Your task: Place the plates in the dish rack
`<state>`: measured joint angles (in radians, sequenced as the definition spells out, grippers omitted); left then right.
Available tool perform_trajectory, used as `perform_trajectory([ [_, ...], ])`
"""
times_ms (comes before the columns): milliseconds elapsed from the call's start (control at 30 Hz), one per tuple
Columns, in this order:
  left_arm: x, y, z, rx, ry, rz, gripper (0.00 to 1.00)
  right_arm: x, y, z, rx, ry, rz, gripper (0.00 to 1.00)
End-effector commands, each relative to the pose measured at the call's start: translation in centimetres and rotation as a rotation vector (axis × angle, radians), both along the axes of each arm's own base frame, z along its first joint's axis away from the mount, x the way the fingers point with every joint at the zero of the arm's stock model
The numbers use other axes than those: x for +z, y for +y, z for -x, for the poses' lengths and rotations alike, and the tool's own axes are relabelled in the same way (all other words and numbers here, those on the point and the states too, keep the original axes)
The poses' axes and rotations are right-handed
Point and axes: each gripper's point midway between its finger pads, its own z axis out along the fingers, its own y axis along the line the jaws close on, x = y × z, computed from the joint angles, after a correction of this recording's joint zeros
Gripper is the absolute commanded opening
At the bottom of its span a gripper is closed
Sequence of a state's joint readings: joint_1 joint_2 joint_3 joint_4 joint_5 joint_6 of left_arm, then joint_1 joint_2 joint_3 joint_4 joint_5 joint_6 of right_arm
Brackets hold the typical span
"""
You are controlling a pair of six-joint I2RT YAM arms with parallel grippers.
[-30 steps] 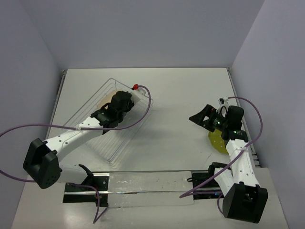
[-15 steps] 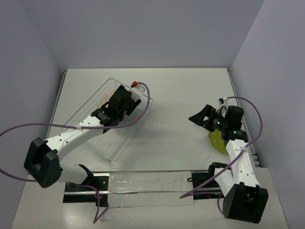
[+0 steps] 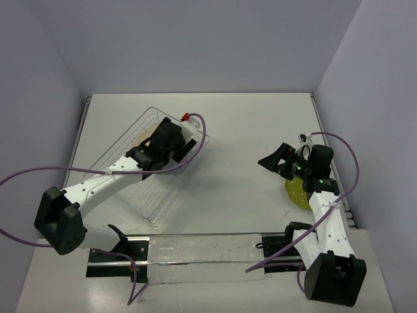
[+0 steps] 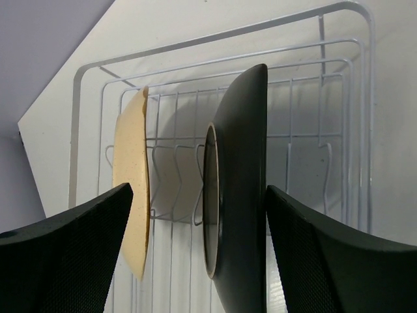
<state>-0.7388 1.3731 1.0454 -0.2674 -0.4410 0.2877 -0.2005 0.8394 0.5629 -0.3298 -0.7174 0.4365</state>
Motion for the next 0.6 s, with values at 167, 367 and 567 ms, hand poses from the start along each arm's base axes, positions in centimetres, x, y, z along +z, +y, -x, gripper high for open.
perform_trajectory([
  [167, 1.3, -2.2, 0.6, -0.055, 0.025, 0.069, 0.92, 2.4, 0.2, -0.3, 0.021, -0.079, 0.016, 0.93],
  [367, 7.6, -5.2, 2.5, -0.194, -0.034, 0.277, 0.95, 2.7, -0.7, -0.7, -0.042, -0.07, 0.051, 0.93],
  [567, 14.6, -7.2, 5.0, -0.349, -0.137, 0.515, 0.99, 3.7, -7.1, -2.2, -0.392, -0.007, 0.193, 0.95],
])
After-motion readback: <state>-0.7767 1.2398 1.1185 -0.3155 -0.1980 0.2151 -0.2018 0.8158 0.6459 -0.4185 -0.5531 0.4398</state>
